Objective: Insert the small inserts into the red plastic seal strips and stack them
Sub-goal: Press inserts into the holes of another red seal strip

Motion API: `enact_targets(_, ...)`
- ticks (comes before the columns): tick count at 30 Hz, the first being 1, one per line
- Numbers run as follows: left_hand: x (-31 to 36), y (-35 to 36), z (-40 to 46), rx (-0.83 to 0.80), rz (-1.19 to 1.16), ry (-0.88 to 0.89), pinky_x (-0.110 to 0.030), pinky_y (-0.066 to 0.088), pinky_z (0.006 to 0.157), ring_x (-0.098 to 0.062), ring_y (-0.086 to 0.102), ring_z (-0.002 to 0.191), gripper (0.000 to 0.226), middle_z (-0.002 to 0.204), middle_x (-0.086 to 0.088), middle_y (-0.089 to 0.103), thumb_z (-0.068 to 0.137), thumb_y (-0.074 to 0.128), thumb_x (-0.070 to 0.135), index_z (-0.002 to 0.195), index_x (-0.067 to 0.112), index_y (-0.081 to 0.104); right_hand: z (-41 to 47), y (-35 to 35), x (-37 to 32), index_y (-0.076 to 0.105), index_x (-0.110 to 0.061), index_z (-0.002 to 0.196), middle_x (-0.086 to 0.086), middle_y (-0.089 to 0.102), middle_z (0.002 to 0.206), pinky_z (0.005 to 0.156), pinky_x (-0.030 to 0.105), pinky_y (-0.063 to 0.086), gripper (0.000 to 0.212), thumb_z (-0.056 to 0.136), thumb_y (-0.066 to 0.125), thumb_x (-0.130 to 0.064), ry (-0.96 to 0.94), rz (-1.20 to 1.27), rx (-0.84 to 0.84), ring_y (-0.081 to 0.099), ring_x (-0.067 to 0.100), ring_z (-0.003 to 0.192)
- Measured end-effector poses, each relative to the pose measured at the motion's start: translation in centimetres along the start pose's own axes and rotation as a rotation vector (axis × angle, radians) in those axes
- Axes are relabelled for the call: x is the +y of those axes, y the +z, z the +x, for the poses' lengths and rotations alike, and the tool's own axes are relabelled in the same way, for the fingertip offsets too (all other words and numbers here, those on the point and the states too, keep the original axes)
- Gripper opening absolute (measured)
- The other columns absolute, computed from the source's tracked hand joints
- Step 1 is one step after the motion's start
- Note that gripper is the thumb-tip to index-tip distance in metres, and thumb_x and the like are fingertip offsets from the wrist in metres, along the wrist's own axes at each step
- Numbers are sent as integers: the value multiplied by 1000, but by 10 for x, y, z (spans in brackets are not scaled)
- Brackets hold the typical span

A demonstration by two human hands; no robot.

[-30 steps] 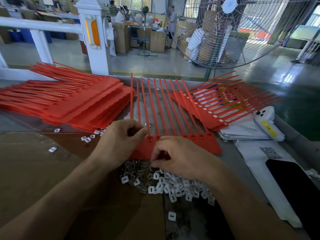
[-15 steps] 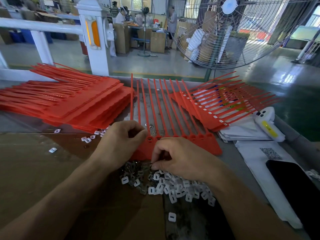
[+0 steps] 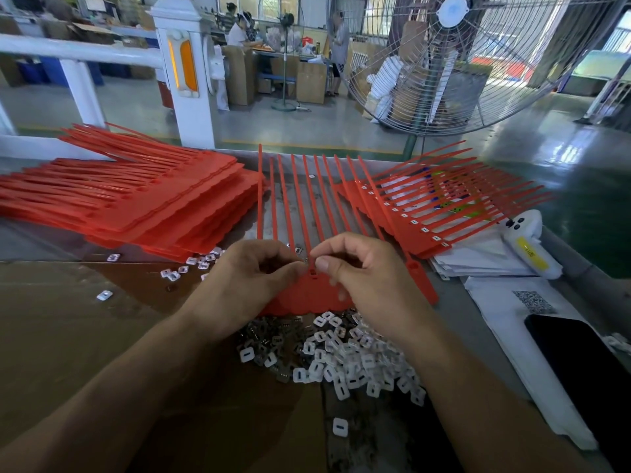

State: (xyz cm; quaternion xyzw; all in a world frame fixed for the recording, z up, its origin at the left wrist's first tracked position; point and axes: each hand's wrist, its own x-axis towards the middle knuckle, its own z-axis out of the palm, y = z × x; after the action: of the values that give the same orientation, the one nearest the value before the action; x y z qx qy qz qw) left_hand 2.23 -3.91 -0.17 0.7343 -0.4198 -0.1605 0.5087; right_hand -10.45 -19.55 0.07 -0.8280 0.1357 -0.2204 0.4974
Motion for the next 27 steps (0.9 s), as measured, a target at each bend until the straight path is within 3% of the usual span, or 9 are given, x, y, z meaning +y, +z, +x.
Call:
enact_targets(3, 1, 0, -1, -22, -51, 0, -26, 53, 64, -20, 69, 73, 10, 84, -2, 75, 94, 70, 30, 93, 23, 76, 0, 1, 0, 76, -34, 94, -16, 66, 69, 60, 17, 51, 17, 99, 67, -20, 8, 5, -10, 59, -3, 60)
enact_targets(9, 1, -1, -1, -7, -45, 36, -17, 51, 63, -7, 65, 71, 9, 86, 2, 75, 88, 75, 32, 94, 25, 76, -1, 3, 0, 75, -37, 100, -18, 69, 75, 64, 17, 49, 18, 100, 67, -22, 23, 7, -36, 64, -2, 68)
enact_targets(14, -1, -2, -1, 5, -43, 47, -34, 56, 69, -18, 70, 76, 15, 88, 1, 76, 86, 73, 39, 94, 26, 77, -1, 4, 0, 74, -38, 103, -25, 69, 80, 63, 11, 46, 15, 99, 68, -25, 8, -25, -50, 65, -6, 75)
enact_targets(19, -1, -1, -2, 17, -10, 119, -10, 45, 60, 3, 61, 64, 4, 85, 9, 74, 90, 74, 26, 94, 26, 75, 0, 4, 3, 72, -40, 106, -23, 72, 97, 73, 18, 46, 15, 99, 68, -27, 26, -30, -26, 65, -9, 82)
enact_targets(24, -1, 1, -4, 32, 89, 172, -14, 46, 65, -11, 64, 79, 12, 89, 7, 70, 87, 77, 27, 95, 35, 73, 0, 5, 4, 71, -36, 113, -18, 75, 102, 61, 8, 48, 17, 99, 68, -27, 39, 11, -40, 69, -5, 78)
enact_targets(27, 0, 3, -4, 40, 129, 214, -11, 44, 67, -10, 63, 81, 12, 89, 9, 70, 87, 77, 24, 93, 34, 73, 0, 5, 4, 71, -34, 114, -18, 75, 98, 60, 8, 49, 18, 99, 68, -25, 40, 58, -43, 69, -4, 75)
